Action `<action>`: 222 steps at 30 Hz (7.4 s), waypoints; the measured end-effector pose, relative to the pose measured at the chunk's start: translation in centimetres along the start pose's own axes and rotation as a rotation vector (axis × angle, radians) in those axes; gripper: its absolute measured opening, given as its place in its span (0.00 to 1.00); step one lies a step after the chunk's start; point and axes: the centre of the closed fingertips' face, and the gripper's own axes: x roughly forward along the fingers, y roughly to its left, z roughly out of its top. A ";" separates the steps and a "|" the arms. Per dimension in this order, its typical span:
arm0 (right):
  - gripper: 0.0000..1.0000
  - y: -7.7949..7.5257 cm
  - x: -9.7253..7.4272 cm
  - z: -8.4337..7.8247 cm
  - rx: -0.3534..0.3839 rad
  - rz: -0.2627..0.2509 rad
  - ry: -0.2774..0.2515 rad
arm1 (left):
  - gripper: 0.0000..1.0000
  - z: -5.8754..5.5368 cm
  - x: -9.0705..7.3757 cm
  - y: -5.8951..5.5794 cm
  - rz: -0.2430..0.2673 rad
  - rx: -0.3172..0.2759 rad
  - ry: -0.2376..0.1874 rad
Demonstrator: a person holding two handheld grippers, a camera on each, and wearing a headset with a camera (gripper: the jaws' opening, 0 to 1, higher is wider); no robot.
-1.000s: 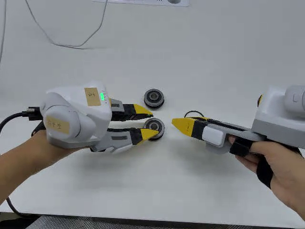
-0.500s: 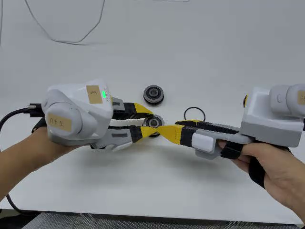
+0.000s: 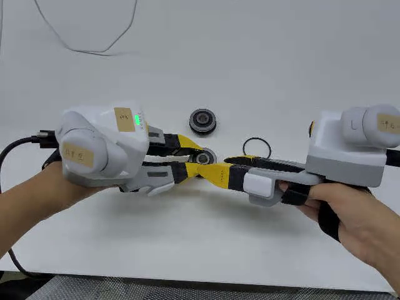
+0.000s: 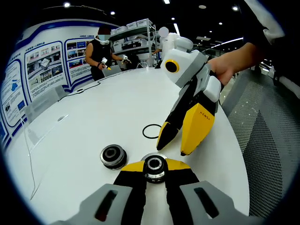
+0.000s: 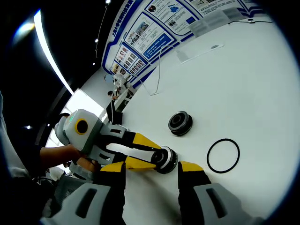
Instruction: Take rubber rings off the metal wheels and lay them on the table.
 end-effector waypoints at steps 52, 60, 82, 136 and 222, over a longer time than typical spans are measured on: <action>0.27 -0.8 0.2 -0.3 0.113 -0.035 -0.024 | 0.13 -0.2 0.2 0.2 -0.003 0.012 -0.018; 0.16 -1.5 0.2 -0.2 0.133 -0.061 -0.027 | 0.13 -0.1 0.1 0.1 -0.004 0.014 -0.018; 0.04 -2.6 0.3 -0.1 0.166 -0.121 -0.021 | 0.13 -0.1 0.0 0.1 -0.004 0.016 -0.018; 0.00 -1.5 0.2 0.1 0.184 -0.126 -0.012 | 0.12 -0.5 0.1 0.3 0.000 0.035 -0.005; 0.02 -5.0 -4.2 3.6 0.209 -0.202 -0.067 | 0.66 1.9 -5.2 3.9 0.197 -0.167 -0.141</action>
